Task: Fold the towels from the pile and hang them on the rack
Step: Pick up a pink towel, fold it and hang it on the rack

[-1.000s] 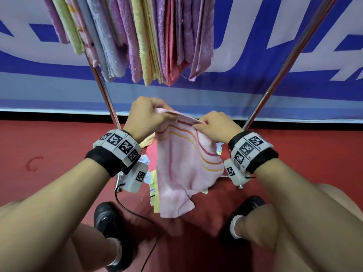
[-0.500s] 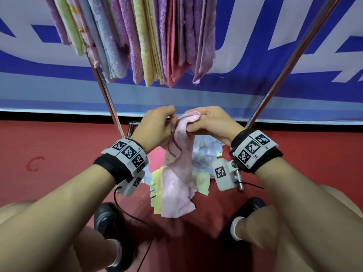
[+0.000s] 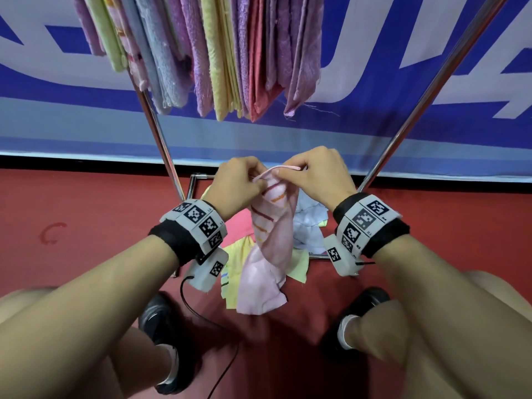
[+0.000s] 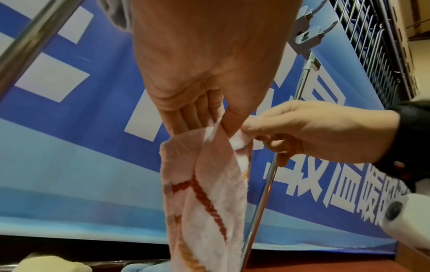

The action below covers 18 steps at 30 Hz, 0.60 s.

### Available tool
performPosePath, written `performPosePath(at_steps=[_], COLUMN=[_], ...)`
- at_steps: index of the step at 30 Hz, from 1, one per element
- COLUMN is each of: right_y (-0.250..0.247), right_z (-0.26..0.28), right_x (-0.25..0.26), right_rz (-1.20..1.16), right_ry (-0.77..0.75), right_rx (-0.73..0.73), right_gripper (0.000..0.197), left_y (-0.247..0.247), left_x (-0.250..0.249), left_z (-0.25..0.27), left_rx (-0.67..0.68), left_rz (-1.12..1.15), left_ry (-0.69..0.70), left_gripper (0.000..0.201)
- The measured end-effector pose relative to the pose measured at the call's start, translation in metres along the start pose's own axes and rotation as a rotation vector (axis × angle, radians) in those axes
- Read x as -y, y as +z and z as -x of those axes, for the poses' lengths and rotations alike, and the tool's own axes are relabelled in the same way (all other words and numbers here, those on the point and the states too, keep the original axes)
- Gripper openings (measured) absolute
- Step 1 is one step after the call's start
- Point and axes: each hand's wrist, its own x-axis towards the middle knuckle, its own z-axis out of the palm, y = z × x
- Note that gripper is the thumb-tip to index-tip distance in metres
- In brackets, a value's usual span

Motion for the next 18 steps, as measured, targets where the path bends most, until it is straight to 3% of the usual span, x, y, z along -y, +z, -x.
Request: performPosePath(at_steps=[4, 8, 13, 15, 18], right_y=[-0.01, -0.02, -0.015, -0.01, 0.0], right_z=[-0.006, -0.009, -0.012, -0.012, -0.006], right_x=[-0.008, -0.016, -0.022, -0.021, -0.014], right_rz=[0.066, 0.01, -0.051, -0.035, -0.006], right_ry=[-0.006, 0.018, 0.016, -0.007, -0.054], right_rx=[-0.009, 0.08, 0.174, 0.209, 0.306], right_gripper=[0.017, 0.012, 0.033, 0.027, 0.016], left_y=[-0.004, -0.013, -0.023, -0.021, -0.017], left_x=[0.008, 0.012, 0.012, 0.01, 0.005], left_z=[-0.006, -0.008, -0.01, -0.008, -0.003], left_rx=[0.079, 0.273, 0.091, 0.038, 0.033], left_rz=[0.138, -0.053, -0.057, -0.036, 0.013], left_ry=[-0.015, 0.025, -0.001, 0.015, 0.032], left_gripper=[0.018, 0.006, 0.034, 0.045, 0.044])
